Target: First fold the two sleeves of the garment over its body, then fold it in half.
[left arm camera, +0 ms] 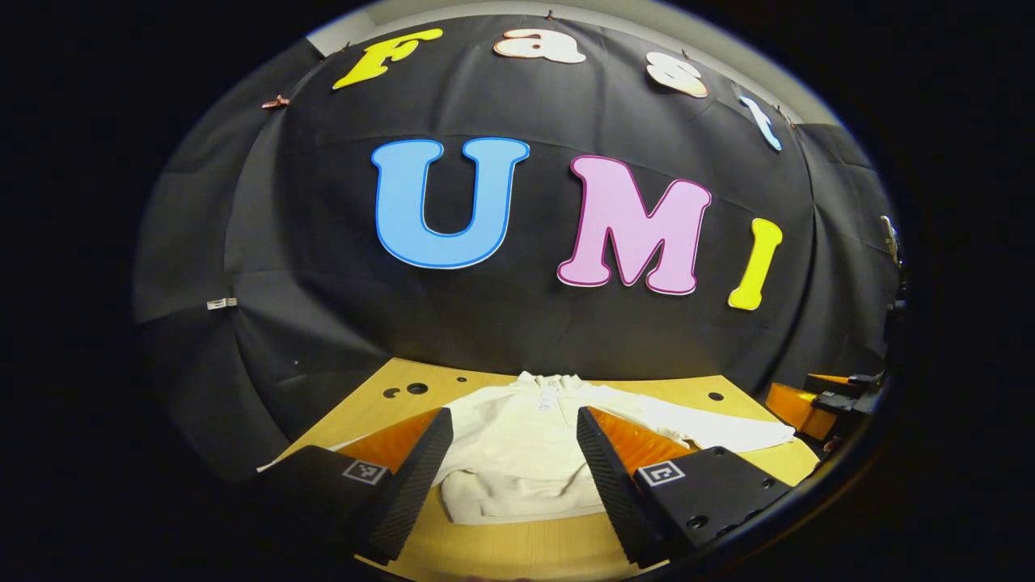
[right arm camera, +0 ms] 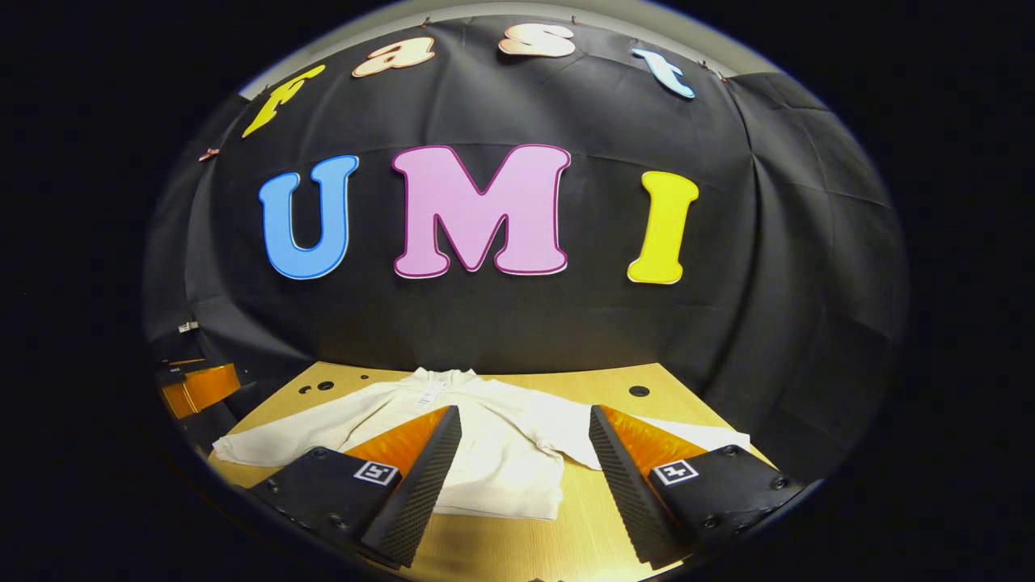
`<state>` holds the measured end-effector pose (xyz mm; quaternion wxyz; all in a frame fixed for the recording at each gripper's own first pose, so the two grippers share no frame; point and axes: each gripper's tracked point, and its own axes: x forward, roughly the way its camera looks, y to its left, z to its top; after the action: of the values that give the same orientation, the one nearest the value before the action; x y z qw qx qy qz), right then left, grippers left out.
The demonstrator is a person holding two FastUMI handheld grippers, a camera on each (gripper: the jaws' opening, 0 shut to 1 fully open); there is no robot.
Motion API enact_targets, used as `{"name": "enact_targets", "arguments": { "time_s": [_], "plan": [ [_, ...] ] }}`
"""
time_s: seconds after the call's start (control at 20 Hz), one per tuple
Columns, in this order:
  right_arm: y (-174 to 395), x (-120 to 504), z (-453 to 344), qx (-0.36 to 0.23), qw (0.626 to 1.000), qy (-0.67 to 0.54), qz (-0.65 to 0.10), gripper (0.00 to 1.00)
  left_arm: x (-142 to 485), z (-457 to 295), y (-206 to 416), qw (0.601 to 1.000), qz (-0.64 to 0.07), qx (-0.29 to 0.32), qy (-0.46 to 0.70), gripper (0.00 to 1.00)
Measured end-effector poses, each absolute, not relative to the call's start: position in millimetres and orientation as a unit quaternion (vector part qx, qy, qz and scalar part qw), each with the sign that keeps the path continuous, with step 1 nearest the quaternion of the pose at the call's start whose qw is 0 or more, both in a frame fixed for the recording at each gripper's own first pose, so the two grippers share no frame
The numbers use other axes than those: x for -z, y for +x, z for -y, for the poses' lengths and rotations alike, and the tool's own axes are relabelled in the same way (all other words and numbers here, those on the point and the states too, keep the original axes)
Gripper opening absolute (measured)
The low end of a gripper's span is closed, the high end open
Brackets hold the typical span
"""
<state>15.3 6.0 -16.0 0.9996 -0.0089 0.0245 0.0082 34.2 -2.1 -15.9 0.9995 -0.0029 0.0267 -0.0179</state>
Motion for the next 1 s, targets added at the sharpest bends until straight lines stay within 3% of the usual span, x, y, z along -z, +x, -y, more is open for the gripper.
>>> {"name": "enact_targets", "arguments": {
  "time_s": [0.2, 0.6, 1.0],
  "plan": [
    [25.4, 24.5, 8.2, -0.005, 0.998, 0.034, -0.05, 0.97, 26.4, -1.6, 34.8, 0.999, -0.045, 0.009, -0.008, 0.96],
    [45.4, 27.8, 72.5, 0.038, 0.998, 0.002, -0.054, 0.96, 39.2, -2.8, 30.4, 0.998, -0.061, -0.01, 0.011, 0.96],
    [71.5, 42.0, 177.8, 0.126, 0.989, 0.014, -0.072, 0.97, 56.9, 12.7, 25.9, 0.996, -0.086, -0.016, 0.012, 0.96]
  ]
}}
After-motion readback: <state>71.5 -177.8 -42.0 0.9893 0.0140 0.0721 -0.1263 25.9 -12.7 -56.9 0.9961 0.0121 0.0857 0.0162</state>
